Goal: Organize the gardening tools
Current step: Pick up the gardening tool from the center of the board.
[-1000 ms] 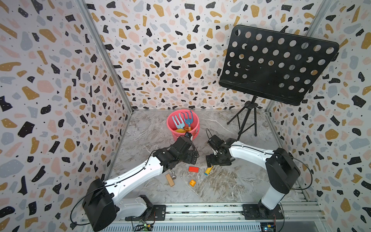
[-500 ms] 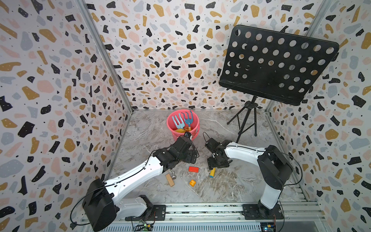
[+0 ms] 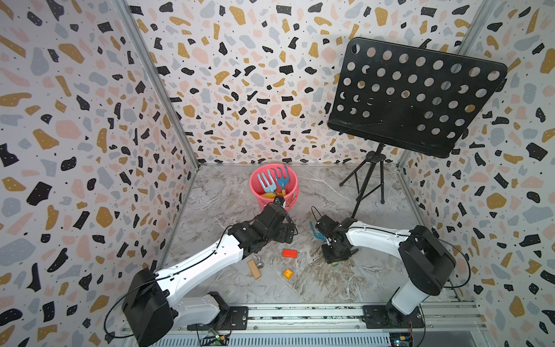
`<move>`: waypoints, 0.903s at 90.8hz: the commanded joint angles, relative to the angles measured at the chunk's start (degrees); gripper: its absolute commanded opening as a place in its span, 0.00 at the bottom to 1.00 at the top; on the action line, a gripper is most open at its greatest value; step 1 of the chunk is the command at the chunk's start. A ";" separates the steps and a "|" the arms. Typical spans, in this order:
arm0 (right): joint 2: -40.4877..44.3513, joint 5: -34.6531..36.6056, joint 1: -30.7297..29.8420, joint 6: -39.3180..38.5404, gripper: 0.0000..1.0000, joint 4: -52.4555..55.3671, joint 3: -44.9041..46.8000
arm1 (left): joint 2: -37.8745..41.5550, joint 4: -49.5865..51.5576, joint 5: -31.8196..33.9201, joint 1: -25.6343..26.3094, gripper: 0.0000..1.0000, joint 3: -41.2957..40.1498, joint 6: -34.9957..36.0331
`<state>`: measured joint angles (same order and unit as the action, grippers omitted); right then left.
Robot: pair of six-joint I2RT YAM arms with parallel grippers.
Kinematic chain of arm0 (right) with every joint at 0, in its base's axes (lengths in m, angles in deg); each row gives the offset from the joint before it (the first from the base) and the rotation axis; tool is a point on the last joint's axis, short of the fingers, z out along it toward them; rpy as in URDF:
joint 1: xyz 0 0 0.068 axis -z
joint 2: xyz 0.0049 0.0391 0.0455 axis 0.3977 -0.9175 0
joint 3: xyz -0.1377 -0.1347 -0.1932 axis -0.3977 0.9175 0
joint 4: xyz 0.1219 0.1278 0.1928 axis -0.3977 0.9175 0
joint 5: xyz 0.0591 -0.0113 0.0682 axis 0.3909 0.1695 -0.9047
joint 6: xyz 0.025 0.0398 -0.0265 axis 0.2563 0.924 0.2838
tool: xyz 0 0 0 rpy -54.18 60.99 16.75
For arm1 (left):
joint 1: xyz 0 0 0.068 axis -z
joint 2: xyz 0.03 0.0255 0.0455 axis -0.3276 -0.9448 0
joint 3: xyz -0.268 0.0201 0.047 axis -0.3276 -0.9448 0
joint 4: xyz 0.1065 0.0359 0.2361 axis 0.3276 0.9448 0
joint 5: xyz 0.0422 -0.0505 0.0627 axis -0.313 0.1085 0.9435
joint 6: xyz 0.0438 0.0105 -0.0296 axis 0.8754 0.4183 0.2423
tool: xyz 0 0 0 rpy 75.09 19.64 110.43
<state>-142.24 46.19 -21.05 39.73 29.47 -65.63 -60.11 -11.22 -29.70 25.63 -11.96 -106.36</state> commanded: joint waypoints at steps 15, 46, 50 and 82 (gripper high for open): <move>-1.73 1.77 -0.25 -3.04 0.40 -3.87 1.13 | 2.22 -2.21 2.87 -0.10 0.99 -1.07 -1.65; -2.35 3.42 -0.24 -6.29 0.00 -7.22 0.16 | 3.44 -2.10 4.26 -0.82 1.00 -1.04 -3.21; -1.44 3.24 -0.25 -7.09 0.00 -7.85 0.43 | 3.55 -2.14 4.01 -1.01 0.99 -1.12 -3.87; 15.39 0.94 -0.37 -13.15 0.00 -17.99 7.19 | 4.01 -2.64 -6.57 -1.93 1.00 1.84 -4.85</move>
<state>-132.84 47.78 -21.16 29.28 18.21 -59.16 -56.91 -11.83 -30.31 23.99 -12.37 -110.93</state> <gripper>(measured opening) 0.260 0.994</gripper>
